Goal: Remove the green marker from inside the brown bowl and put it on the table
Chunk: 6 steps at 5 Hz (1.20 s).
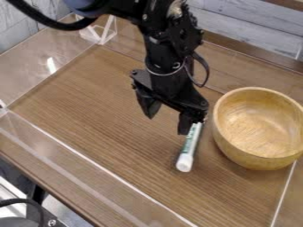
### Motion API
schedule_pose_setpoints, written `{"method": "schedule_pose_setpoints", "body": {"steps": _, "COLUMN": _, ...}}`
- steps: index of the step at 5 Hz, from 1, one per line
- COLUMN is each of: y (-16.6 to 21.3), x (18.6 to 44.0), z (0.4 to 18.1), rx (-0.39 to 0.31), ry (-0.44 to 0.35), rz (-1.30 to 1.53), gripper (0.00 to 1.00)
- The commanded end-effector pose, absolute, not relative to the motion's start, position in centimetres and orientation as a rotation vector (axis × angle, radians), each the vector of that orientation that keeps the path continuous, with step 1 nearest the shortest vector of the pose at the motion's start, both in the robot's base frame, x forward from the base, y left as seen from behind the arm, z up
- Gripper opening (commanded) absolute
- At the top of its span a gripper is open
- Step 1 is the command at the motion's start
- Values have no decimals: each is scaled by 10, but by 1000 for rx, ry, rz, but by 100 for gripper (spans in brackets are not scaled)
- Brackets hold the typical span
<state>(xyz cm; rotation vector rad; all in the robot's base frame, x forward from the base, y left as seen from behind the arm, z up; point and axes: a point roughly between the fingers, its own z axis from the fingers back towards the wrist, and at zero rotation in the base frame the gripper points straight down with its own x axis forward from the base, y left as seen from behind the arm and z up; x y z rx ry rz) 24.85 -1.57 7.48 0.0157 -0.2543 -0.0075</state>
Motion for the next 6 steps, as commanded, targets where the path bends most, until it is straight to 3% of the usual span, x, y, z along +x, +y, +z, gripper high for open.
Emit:
{"method": "schedule_pose_setpoints", "body": {"steps": 1, "y": -15, "x": 253, "z": 83, "rx": 8, "ry": -286, "rz": 0, "gripper": 100}}
{"method": "schedule_pose_setpoints", "body": {"steps": 6, "y": -25, "x": 248, "z": 81, "rx": -23, "ry": -248, "rz": 7, "gripper": 100}}
